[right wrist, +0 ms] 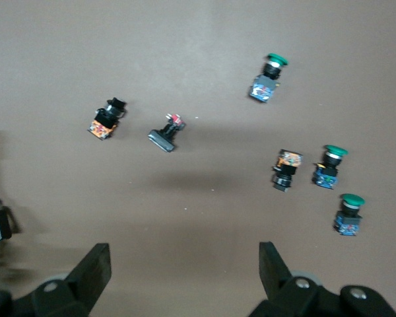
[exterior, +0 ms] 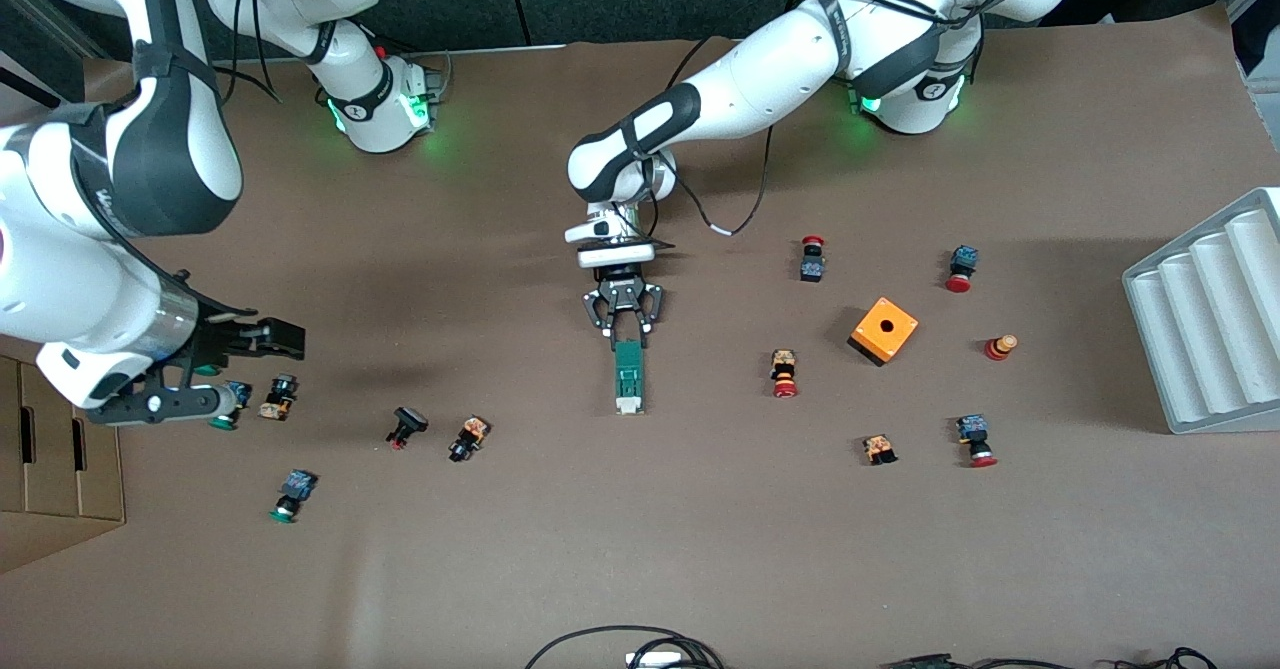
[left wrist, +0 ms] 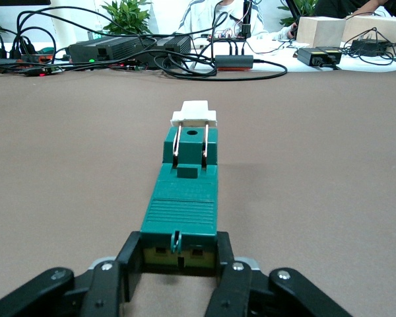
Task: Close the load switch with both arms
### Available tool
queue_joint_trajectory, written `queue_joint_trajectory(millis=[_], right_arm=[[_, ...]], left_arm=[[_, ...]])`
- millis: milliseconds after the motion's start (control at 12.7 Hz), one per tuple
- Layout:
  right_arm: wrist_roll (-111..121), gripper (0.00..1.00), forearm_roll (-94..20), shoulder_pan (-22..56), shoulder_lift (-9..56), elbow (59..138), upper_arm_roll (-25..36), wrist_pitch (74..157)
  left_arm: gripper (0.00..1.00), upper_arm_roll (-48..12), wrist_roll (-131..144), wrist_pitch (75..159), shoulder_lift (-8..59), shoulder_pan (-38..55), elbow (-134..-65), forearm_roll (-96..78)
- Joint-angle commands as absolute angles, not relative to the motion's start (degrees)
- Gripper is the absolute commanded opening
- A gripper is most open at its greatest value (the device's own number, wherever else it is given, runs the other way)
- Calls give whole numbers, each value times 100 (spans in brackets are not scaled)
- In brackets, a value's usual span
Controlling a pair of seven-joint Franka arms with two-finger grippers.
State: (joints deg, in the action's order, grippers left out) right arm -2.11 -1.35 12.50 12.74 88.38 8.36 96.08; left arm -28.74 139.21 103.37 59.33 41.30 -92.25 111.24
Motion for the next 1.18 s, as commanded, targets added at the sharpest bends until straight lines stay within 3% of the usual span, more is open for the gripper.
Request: queue_joint_trajectory(millis=[0,235,314,549,628,706,863,1020,1099], right_arm=[[-150,100,-26,836,932,9123,616,9747],[-114,100,-26,441,879,9132,467,9729],[-97,100,-26,292,870,9132,379,9721],[-88,100,-35,299,905,9044,369,9686],[-88,100,-35,308,897,9044,369,9677],[-88,100,-35,308,879,9035,369,9677],[-79,100,-35,290,853,9018,378,9520],[-79,100,-26,264,853,9009,395,9475],[-70,100,-9,246,853,8965,413,9483]], left_arm=[[28,-2848,13799,10292,6029,4201,-9132,11180],[29,-2848,13799,10292,6029,4201,-9132,11180],[33,-2848,13799,10292,6029,4201,-9132,11180],[58,-2848,13790,10292,6029,4201,-9123,11180],[78,-2848,13790,10292,6021,4201,-9114,11171],[85,-2848,13781,10292,6021,4201,-9114,11171],[87,-2856,13781,10292,6012,4210,-9106,11145],[98,-2856,13781,10292,6003,4201,-9105,11136],[98,-2856,13781,10292,6003,4201,-9105,11136]])
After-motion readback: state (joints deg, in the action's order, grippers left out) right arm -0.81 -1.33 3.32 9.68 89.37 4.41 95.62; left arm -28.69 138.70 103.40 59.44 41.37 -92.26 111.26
